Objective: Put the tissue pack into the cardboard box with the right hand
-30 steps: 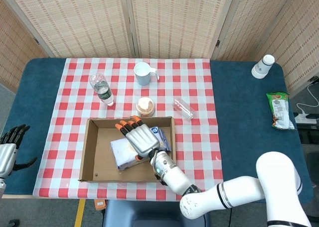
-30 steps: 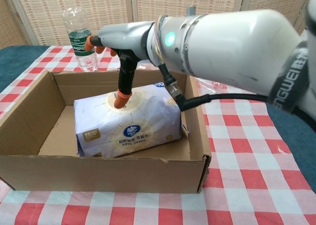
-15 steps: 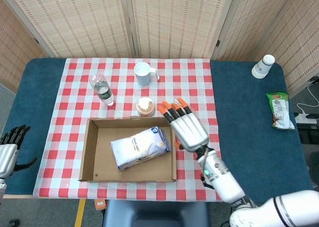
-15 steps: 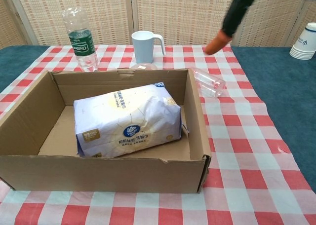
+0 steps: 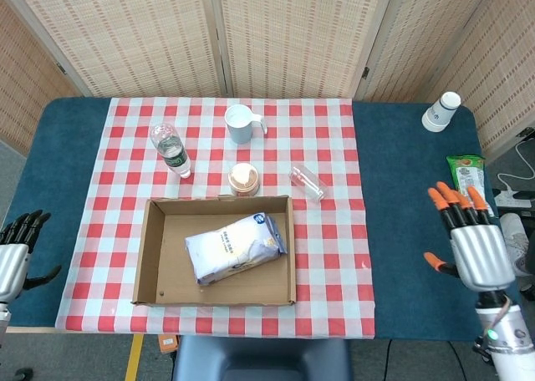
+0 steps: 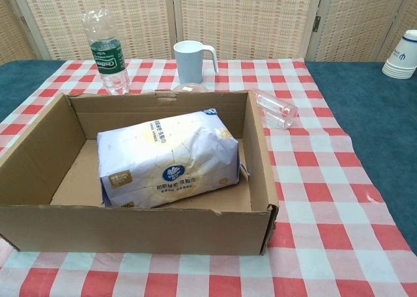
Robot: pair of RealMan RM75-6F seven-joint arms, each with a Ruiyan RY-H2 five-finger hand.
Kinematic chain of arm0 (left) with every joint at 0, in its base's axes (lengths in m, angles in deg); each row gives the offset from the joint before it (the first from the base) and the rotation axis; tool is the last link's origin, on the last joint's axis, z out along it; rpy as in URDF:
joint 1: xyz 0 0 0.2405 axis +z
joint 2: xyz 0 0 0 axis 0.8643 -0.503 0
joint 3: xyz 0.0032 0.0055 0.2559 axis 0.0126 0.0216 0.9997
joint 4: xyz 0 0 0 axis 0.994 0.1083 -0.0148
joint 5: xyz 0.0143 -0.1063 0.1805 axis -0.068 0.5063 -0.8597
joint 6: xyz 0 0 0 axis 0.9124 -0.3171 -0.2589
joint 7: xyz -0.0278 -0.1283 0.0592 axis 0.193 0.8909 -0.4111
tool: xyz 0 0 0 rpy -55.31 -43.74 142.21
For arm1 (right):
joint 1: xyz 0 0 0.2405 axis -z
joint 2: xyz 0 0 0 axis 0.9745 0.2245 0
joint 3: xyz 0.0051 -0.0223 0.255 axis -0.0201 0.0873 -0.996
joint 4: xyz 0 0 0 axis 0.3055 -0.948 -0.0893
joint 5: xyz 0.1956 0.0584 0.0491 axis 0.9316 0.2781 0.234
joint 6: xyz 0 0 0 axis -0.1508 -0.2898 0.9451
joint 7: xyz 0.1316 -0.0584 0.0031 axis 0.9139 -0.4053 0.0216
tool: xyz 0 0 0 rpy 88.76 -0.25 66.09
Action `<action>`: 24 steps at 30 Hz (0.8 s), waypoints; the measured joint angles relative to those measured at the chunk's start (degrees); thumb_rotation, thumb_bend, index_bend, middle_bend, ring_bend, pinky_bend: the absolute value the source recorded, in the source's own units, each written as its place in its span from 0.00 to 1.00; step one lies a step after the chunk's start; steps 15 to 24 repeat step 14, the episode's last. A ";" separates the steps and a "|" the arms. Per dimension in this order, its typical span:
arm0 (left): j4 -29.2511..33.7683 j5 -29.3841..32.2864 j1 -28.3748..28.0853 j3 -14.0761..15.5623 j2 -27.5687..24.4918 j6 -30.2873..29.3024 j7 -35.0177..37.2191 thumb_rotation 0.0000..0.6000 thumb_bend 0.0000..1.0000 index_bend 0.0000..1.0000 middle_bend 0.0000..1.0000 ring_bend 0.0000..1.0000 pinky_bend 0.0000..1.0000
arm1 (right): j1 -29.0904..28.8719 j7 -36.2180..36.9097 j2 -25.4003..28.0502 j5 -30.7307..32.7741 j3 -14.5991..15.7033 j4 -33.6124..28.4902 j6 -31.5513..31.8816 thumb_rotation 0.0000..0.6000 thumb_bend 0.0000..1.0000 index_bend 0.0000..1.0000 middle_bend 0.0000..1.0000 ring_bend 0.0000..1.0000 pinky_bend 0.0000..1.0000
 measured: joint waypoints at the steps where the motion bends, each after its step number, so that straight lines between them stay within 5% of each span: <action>1: -0.05 -0.03 0.03 -0.06 0.02 -0.10 0.20 1.00 0.20 0.10 0.04 0.00 0.11 | 1.81 1.00 -0.55 -0.85 0.30 2.58 0.84 1.00 0.00 0.00 0.00 0.00 0.00; 10: 0.19 0.09 0.08 -0.60 -0.58 -0.35 2.03 1.00 0.20 0.10 0.04 0.00 0.11 | 7.45 0.28 -8.12 -2.43 -1.61 14.84 0.25 1.00 0.00 0.00 0.00 0.00 0.00; 24: 0.10 0.06 0.02 -0.55 -0.56 -0.09 2.08 1.00 0.20 0.10 0.04 0.00 0.11 | 8.50 0.46 -9.23 -3.17 -3.22 16.07 -0.54 1.00 0.00 0.00 0.00 0.00 0.00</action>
